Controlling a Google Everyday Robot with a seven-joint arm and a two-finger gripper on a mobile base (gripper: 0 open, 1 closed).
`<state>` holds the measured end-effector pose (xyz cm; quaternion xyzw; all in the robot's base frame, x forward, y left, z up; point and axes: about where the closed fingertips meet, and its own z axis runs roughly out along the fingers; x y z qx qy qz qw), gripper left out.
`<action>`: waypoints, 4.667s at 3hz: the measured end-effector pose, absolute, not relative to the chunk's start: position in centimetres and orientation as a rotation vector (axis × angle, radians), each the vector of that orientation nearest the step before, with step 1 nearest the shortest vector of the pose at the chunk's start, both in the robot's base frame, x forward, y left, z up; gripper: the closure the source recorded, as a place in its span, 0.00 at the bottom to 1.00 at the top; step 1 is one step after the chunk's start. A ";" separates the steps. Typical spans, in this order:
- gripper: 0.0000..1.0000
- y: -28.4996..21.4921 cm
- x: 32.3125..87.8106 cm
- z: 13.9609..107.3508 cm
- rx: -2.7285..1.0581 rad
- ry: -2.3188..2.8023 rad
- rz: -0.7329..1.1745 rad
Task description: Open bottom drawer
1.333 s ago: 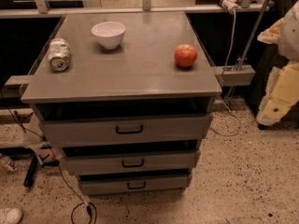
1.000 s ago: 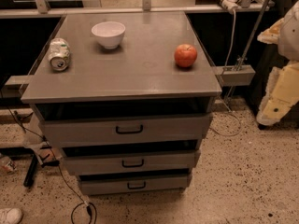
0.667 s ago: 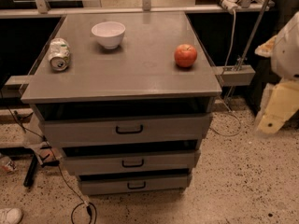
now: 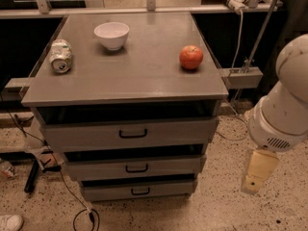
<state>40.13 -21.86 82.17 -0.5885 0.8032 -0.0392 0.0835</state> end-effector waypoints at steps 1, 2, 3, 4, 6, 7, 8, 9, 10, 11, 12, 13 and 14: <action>0.00 -21.8 40.1 82.2 -1.757 2.398 -0.116; 0.00 -19.8 38.4 78.3 -1.768 2.436 0.017; 0.00 -15.3 36.8 72.6 -1.760 2.453 0.176; 0.00 -11.7 37.0 67.9 -1.730 2.434 0.273; 0.00 -10.0 36.9 63.9 -1.743 2.443 0.327; 0.00 -8.2 37.6 58.3 -1.732 2.444 0.389; 0.00 -6.9 37.8 52.0 -1.690 2.466 0.491; 0.00 -6.9 37.8 52.0 -1.690 2.466 0.492; 0.00 -5.9 37.9 49.4 -1.667 2.465 0.579; 0.00 -4.5 39.2 44.8 -1.606 2.454 0.628; 0.00 -4.4 42.6 39.4 -1.458 2.463 0.636; 0.00 -4.4 42.6 39.4 -1.458 2.464 0.636; 0.00 -4.8 43.3 37.1 -1.410 2.479 0.638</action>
Offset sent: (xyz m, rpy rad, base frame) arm -0.0478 0.0576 -0.1062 0.1446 0.2309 -0.0080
